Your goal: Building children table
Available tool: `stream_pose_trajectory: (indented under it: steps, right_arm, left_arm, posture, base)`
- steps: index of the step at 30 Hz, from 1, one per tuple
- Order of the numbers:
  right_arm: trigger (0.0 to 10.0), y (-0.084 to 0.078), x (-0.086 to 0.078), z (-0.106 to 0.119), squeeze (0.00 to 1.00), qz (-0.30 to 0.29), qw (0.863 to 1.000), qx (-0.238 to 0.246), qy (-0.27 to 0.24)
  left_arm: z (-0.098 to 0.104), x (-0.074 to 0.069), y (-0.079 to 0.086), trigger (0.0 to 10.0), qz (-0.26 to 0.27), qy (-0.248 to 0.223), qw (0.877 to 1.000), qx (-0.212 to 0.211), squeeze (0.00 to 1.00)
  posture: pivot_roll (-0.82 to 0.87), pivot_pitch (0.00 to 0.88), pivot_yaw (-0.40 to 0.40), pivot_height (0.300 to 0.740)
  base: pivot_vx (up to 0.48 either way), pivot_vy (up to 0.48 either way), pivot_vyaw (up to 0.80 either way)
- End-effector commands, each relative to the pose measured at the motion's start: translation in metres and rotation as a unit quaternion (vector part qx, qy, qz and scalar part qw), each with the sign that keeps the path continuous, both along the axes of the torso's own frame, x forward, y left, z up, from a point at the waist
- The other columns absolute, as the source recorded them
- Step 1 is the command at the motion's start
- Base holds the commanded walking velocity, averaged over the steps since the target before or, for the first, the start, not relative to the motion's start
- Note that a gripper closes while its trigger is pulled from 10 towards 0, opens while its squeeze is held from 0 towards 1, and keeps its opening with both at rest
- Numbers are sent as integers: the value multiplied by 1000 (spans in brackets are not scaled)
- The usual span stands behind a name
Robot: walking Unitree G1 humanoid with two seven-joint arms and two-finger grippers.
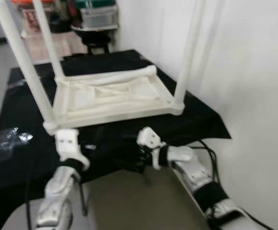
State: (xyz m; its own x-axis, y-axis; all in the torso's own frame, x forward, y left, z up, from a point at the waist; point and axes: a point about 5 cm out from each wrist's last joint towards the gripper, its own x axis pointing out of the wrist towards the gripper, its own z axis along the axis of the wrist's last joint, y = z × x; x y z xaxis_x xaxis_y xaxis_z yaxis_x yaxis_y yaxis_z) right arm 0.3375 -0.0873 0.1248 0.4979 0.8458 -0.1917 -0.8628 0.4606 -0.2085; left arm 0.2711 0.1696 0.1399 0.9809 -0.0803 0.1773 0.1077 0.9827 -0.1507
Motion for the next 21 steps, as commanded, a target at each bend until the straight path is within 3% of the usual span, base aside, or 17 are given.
stream_pose_trajectory:
  steps: [1, 4, 6, 11, 16, 21]
  right_arm:
    - [10000, -13, 9, 1, 0, -55, 998, -9, 0]
    - [10000, -34, 25, 6, 0, -151, 988, -19, -15]
    - [10000, -38, 28, 7, 0, -176, 984, -11, -14]
    - [10000, -38, 29, 8, 0, -180, 984, -8, -16]
    - [10000, -42, 34, 11, 0, -227, 974, 24, -5]
    - [10000, -40, 36, 10, 0, -230, 973, 20, -9]
  left_arm:
    - [-3, -4, 0, 10000, 8, 7, 1000, 9, 0]
    - [-7, -12, 2, 10000, 19, 15, 1000, 10, 0]
    - [-6, -11, 1, 10000, 12, 14, 1000, 13, 0]
    - [-6, -10, 0, 10000, 7, 13, 1000, 17, 0]
    - [-3, -6, -4, 10000, -12, 9, 1000, 10, 0]
    - [-1, -5, -2, 10000, -5, 9, 1000, 7, 0]
  posture:
    - [-68, 0, -10, 740]
    - [-64, 0, -7, 740]
    - [-59, 0, -13, 740]
    - [-59, 0, -13, 740]
    - [-65, 0, -15, 740]
    - [-65, 0, -15, 740]
  base:
    - [0, 0, 800]
    - [0, 0, 800]
    - [0, 0, 800]
    - [0, 0, 800]
    - [289, -248, 0]
    - [385, -283, 0]
